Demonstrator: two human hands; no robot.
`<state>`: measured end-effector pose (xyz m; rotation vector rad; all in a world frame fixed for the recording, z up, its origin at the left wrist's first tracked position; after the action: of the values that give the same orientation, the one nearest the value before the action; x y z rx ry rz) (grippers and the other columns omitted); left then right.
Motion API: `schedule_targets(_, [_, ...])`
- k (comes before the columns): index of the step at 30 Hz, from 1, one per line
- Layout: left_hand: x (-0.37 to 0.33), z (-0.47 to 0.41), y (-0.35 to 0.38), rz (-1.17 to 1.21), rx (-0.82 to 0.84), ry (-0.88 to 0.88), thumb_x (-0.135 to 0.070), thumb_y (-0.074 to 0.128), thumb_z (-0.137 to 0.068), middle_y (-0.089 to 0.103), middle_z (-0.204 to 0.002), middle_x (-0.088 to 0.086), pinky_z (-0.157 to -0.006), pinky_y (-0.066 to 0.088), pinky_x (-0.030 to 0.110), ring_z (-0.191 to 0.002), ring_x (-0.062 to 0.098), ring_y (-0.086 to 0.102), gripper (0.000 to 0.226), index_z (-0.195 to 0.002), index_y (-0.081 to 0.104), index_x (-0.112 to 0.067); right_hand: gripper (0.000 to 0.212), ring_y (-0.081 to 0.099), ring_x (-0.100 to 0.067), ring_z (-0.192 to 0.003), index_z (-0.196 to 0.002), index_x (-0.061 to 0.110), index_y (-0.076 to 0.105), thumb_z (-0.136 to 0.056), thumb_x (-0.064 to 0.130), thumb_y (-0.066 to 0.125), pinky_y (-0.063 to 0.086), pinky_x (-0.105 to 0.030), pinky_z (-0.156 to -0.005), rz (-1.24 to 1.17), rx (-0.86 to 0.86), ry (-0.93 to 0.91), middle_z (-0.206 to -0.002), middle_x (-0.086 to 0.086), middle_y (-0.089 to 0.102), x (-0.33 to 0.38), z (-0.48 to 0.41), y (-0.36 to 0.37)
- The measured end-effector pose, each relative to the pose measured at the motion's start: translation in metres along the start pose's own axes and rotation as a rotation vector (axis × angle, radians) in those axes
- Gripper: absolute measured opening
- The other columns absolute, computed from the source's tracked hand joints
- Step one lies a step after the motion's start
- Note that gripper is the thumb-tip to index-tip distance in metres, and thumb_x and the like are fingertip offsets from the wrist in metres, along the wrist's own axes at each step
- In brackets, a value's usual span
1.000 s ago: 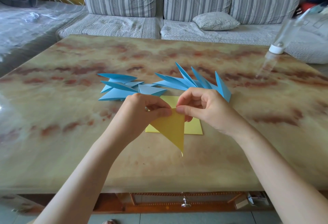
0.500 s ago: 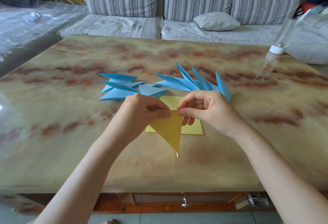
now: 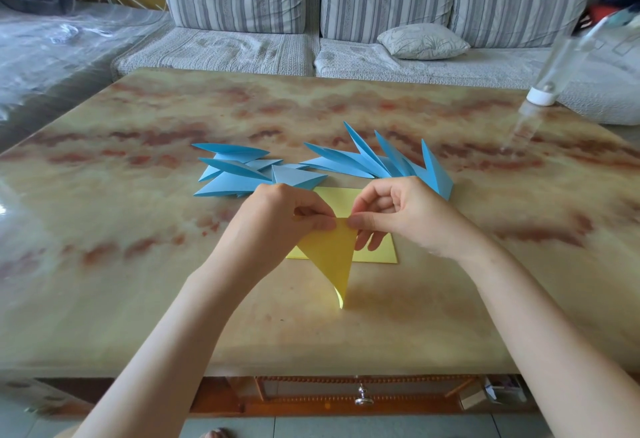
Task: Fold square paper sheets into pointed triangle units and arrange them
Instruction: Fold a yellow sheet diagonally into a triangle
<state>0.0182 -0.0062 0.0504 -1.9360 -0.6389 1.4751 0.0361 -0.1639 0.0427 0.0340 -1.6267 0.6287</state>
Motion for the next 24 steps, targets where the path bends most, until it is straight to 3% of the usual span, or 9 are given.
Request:
schedule_targets(7, [-0.003,0.001,0.003,-0.036,0.018,0.015,-0.023,0.074,-0.08,0.065,-0.073,-0.011,-0.062,0.038,0.005,-0.066,-0.001,0.054,0.007,-0.087,0.076,-0.024,0.012,0.072,-0.025,-0.068,-0.084,0.008,0.062,-0.087,0.018,0.068,0.058,-0.038,-0.068,0.197,0.054,0.071,-0.067,-0.005,0.072,-0.005,-0.003,-0.001])
schedule_targets(11, [0.001,-0.001,-0.001,-0.011,-0.01,0.007,-0.021,0.073,-0.081,0.066,-0.073,-0.013,-0.06,0.036,0.003,-0.064,-0.006,0.054,0.007,-0.084,0.075,-0.027,0.031,0.071,-0.018,-0.066,-0.077,0.004,0.061,-0.092,0.031,0.06,0.057,-0.035,-0.068,0.35,0.059,0.05,-0.073,-0.007,0.072,-0.004,-0.001,0.001])
schedule_targets(15, [-0.001,-0.002,0.001,0.019,0.011,0.03,-0.02,0.073,-0.08,0.064,-0.071,-0.017,-0.06,0.035,0.002,-0.066,-0.013,0.051,0.01,-0.079,0.073,-0.03,0.022,0.07,-0.021,-0.07,-0.084,0.007,0.062,-0.09,0.028,0.062,0.056,-0.036,-0.066,0.227,-0.054,-0.03,-0.074,-0.004,0.07,0.004,0.002,-0.008])
schedule_targets(19, [-0.001,-0.001,-0.001,0.06,-0.045,0.04,-0.021,0.074,-0.08,0.061,-0.067,-0.018,-0.06,0.036,0.006,-0.064,-0.01,0.05,0.018,-0.072,0.066,-0.035,0.016,0.07,-0.021,-0.067,-0.087,0.005,0.063,-0.087,0.02,0.066,0.057,-0.033,-0.064,0.08,-0.044,-0.005,-0.076,-0.012,0.071,0.001,0.001,-0.003])
schedule_targets(24, [0.001,-0.001,-0.008,0.111,-0.1,0.023,-0.021,0.074,-0.079,0.059,-0.063,-0.019,-0.057,0.035,0.005,-0.059,-0.011,0.05,0.018,-0.07,0.067,-0.035,0.005,0.069,-0.015,-0.07,-0.086,0.008,0.067,-0.084,0.013,0.067,0.056,-0.025,-0.071,-0.143,-0.05,0.002,-0.076,-0.004,0.073,0.0,0.003,-0.005])
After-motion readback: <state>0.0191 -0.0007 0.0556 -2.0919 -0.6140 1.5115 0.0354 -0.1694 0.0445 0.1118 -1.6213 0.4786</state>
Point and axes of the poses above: each hand's wrist, its own z-axis away from the middle knuckle, its own y-axis out of the palm, x = y × z, the point moved 6 cm from there along -z, towards the middle knuckle
